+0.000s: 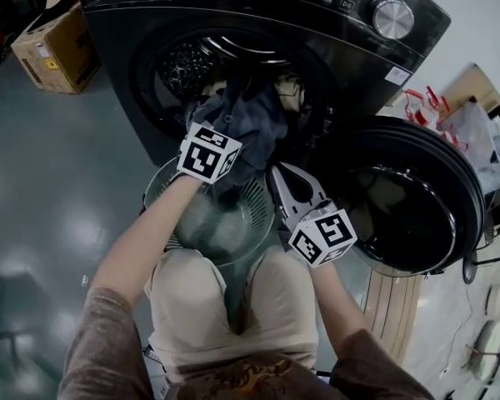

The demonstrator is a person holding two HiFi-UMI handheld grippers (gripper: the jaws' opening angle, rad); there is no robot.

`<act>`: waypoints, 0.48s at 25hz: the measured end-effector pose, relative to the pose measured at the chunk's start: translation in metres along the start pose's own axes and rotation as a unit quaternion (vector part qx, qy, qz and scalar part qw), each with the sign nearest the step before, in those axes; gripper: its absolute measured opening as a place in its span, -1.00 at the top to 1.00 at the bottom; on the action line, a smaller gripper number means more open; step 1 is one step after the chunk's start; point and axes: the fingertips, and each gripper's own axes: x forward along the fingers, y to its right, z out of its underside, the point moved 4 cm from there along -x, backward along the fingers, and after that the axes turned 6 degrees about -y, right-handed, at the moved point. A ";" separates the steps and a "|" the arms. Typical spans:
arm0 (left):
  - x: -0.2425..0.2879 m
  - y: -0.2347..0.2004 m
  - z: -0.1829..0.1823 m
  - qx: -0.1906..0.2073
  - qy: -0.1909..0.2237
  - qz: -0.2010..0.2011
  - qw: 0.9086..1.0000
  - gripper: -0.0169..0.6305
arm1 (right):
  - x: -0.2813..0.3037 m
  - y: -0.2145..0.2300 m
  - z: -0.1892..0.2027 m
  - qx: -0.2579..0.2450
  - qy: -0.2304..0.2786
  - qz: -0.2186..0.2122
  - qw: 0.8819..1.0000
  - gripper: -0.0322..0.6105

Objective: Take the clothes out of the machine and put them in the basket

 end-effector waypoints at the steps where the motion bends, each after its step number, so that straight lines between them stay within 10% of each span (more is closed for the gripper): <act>1: 0.011 -0.005 -0.002 0.000 -0.005 -0.005 1.000 -0.33 | -0.001 0.000 0.000 0.000 0.000 0.001 1.000 0.91; 12: 0.086 -0.036 0.015 0.006 -0.116 -0.031 0.993 -0.36 | -0.010 0.002 0.002 -0.001 -0.007 0.007 1.000 0.91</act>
